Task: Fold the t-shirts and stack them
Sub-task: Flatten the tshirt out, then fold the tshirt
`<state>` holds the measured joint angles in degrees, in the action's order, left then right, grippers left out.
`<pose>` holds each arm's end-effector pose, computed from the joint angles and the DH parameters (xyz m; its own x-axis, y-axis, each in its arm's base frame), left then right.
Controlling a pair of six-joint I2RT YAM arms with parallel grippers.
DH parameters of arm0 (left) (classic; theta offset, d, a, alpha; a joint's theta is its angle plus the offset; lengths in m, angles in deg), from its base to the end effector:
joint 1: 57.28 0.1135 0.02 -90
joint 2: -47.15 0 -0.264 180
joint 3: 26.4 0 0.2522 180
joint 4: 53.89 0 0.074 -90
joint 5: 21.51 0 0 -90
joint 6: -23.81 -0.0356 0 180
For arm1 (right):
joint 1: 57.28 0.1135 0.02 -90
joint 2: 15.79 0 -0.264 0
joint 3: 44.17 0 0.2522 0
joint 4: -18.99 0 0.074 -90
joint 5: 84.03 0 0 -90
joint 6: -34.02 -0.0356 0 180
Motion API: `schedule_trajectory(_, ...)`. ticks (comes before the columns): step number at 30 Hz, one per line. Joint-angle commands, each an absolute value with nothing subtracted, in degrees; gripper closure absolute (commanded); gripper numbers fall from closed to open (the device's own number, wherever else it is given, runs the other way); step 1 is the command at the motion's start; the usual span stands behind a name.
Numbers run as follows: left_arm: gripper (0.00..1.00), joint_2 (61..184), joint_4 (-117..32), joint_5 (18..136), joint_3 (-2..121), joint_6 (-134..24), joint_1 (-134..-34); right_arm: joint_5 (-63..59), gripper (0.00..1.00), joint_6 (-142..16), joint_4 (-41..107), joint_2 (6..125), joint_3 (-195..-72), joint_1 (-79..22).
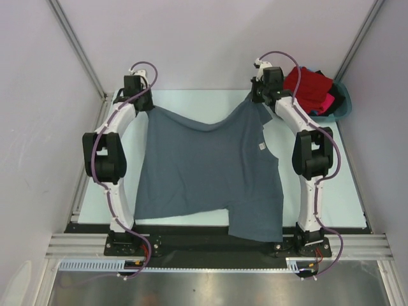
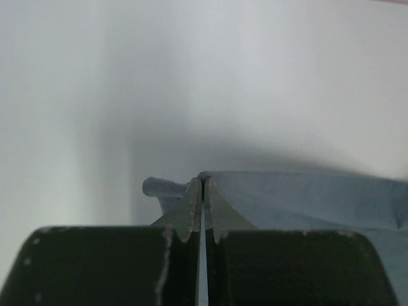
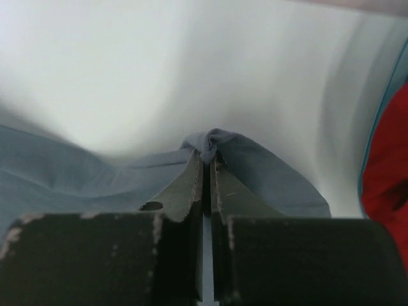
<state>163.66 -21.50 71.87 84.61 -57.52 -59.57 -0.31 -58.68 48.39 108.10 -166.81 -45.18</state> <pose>0.4749 -0.0211 0.2583 -0.6197 -0.1258 -0.7747 -0.0071 0.9879 -0.1548 0.5012 0.1114 0.2714 -0.5121 -0.0619 -0.8567 -0.2766 0.9562 0.0962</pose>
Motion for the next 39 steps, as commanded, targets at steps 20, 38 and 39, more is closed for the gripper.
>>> schedule_trajectory(20, 0.99, 149.3, -23.9, 80.6, 65.9, -51.3, -57.5, 2.6, 1.00, -56.2, 53.8, 92.2, -151.5, -41.0)
schedule_trajectory(38, 1.00, 142.3, -18.6, 68.7, 54.4, -49.6, -59.8, 19.4, 1.00, -66.6, 64.0, 85.1, -139.6, -33.6)
schedule_trajectory(39, 1.00, 142.2, -18.4, 66.4, 54.0, -49.2, -60.0, 19.8, 1.00, -67.9, 64.0, 84.0, -138.5, -33.5)
